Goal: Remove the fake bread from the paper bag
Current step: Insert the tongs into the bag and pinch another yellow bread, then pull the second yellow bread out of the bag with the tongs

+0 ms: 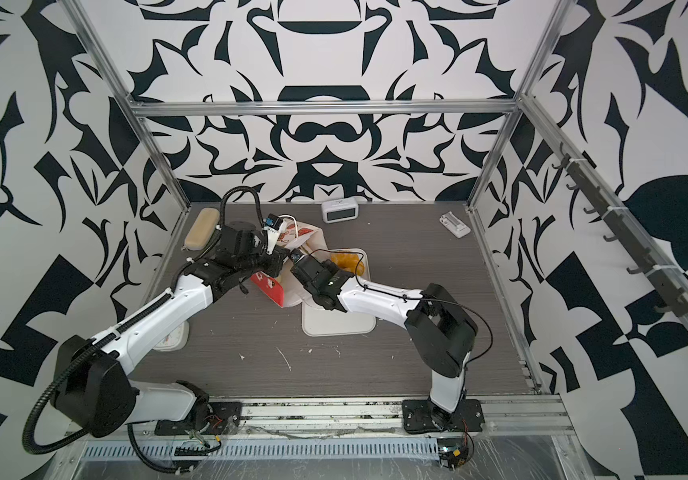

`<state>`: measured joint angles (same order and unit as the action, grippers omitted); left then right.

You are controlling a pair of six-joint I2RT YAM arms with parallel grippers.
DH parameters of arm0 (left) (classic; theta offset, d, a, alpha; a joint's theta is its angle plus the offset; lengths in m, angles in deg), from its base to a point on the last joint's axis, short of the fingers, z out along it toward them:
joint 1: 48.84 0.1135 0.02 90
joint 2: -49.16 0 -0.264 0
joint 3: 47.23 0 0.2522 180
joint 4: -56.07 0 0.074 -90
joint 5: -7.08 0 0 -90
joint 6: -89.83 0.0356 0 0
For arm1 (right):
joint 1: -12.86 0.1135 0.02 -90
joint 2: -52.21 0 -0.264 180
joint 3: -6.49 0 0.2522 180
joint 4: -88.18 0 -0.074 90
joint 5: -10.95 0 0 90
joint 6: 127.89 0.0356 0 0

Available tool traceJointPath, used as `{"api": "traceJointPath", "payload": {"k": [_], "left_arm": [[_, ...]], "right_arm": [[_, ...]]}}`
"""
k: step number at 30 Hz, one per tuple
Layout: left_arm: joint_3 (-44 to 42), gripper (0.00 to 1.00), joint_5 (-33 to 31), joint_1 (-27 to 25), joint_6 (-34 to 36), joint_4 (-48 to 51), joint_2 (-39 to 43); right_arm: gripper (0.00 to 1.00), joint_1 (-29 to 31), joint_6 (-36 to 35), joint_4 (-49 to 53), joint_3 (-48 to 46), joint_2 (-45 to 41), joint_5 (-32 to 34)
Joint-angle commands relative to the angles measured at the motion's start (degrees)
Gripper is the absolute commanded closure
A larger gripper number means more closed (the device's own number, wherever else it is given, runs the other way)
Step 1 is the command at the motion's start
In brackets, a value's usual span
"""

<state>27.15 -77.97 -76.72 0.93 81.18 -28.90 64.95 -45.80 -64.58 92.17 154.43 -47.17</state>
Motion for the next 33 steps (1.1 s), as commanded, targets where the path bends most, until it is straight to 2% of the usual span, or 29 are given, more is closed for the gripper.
{"api": "traceJointPath", "payload": {"k": [1,7,18,25,33], "left_arm": [[-0.3,1.0,-2.49,-0.07,-1.65,-3.58,1.15],[0.59,1.0,-4.52,-0.07,-2.76,-4.65,-0.23],[1.33,1.0,-6.3,-0.07,-3.91,-5.2,-2.39],[2.31,1.0,-7.72,-0.07,-4.42,-4.15,-4.19],[3.31,1.0,-8.73,-0.07,-5.34,-4.41,-5.56]], "right_arm": [[0.86,0.17,1.87,-0.34,-1.65,-5.47,-2.04],[0.86,0.52,2.31,0.39,-5.97,-11.38,-4.86],[0.88,0.73,4.42,2.63,-12.26,-21.59,-6.17],[0.88,0.73,4.83,-0.73,-18.14,-29.78,-5.96],[0.88,0.73,6.8,2.51,-23.62,-39.64,-2.65]]}}
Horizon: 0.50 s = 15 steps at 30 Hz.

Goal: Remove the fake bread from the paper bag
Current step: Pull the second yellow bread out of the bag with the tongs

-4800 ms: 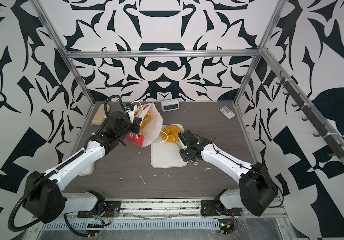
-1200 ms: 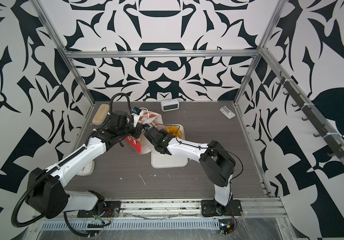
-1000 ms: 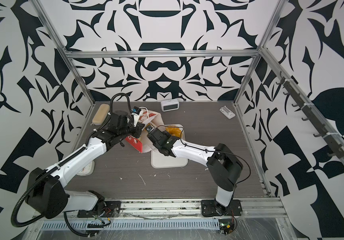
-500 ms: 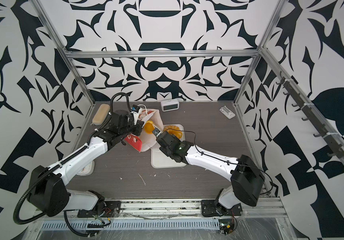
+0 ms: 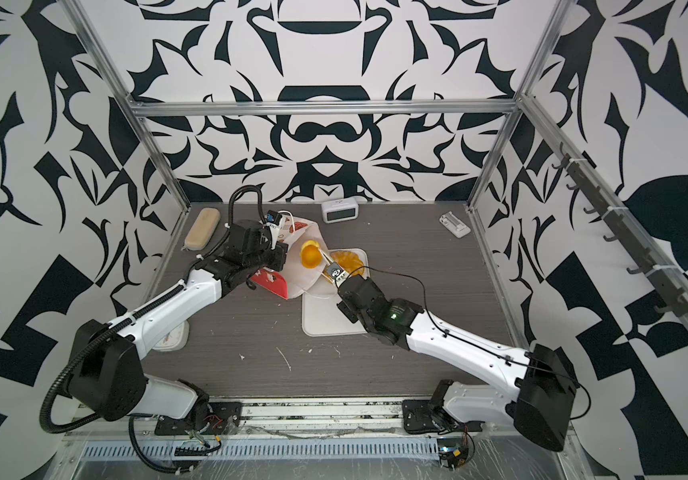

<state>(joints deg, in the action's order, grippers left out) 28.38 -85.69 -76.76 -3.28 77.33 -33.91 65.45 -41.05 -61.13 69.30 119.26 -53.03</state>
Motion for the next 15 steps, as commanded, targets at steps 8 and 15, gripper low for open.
{"api": "traceJointPath", "payload": {"k": [8,15], "left_arm": [[2.06,1.0,-2.29,0.41,-0.93,-0.65,-0.44],[1.02,1.0,-3.97,1.19,-0.95,-1.14,1.28]], "right_arm": [[0.88,0.25,5.59,10.13,-2.34,-13.79,5.74],[0.87,0.22,9.28,22.27,0.77,-13.76,7.56]]}}
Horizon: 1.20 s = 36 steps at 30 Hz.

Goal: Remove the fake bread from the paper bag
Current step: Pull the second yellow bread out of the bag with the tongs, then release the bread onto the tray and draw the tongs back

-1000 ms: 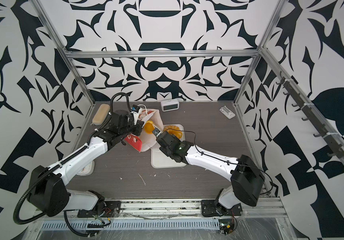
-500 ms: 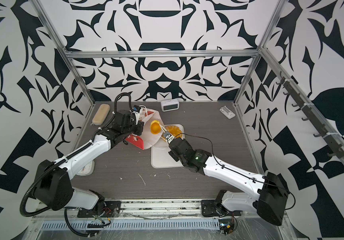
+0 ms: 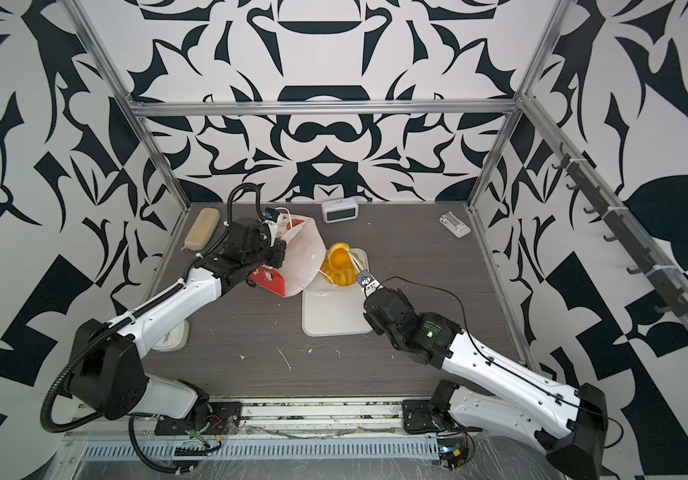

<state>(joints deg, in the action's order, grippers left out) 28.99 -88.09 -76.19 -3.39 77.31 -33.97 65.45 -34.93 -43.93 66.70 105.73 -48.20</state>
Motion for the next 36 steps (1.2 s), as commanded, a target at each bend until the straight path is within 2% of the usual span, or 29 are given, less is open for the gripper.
{"api": "traceJointPath", "payload": {"k": [1,3,15,20,36], "left_arm": [[0.23,1.0,-1.79,0.75,-0.87,-1.23,1.69],[-0.26,1.0,-2.45,1.02,-0.86,-1.66,2.38],[-2.24,1.0,-2.43,2.43,-1.41,-5.14,4.32],[-2.85,1.0,-1.62,2.85,-1.65,-6.68,4.44],[-3.64,1.0,2.0,4.06,-2.39,-9.41,4.12]], "right_arm": [[0.87,0.27,4.02,6.69,4.19,0.07,2.81],[0.87,0.38,4.61,8.02,5.19,0.31,0.93],[0.86,2.47,12.11,23.68,12.25,9.35,1.58],[0.85,3.19,14.24,24.76,12.24,11.06,2.06],[0.85,7.47,18.73,31.96,18.05,25.79,7.84]]}}
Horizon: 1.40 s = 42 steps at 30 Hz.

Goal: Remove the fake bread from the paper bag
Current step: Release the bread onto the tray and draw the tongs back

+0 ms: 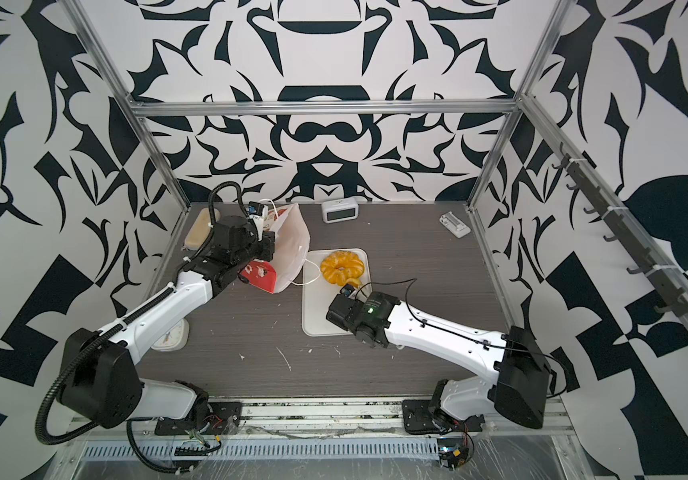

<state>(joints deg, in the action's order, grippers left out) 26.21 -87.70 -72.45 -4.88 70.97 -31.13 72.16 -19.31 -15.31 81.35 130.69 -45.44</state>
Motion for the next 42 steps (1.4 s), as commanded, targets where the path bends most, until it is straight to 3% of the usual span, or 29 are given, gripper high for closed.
{"api": "traceJointPath", "payload": {"k": [1,9,20,26,31,42], "left_arm": [[-0.99,1.0,1.78,0.49,-0.99,-3.29,1.33],[-2.3,1.0,2.82,1.06,-1.61,-4.66,1.71],[-3.07,1.0,3.98,1.65,-2.01,-5.45,2.25],[-3.29,1.0,4.18,1.73,-2.12,-5.54,2.45],[-3.49,1.0,4.24,2.05,-2.14,-5.45,2.68],[-3.47,1.0,4.48,2.2,-2.21,-5.45,2.5]], "right_arm": [[0.85,0.81,3.62,4.26,3.94,1.67,5.75],[0.84,4.04,6.69,9.11,6.49,6.77,9.1],[0.82,7.62,9.51,9.64,8.6,11.5,4.95],[0.69,9.46,10.9,10.06,9.21,13.04,3.2],[0.62,10.87,11.86,7.72,8.61,11.54,-0.2],[0.61,13.09,15.11,5.19,5.42,6.13,-8.25]]}}
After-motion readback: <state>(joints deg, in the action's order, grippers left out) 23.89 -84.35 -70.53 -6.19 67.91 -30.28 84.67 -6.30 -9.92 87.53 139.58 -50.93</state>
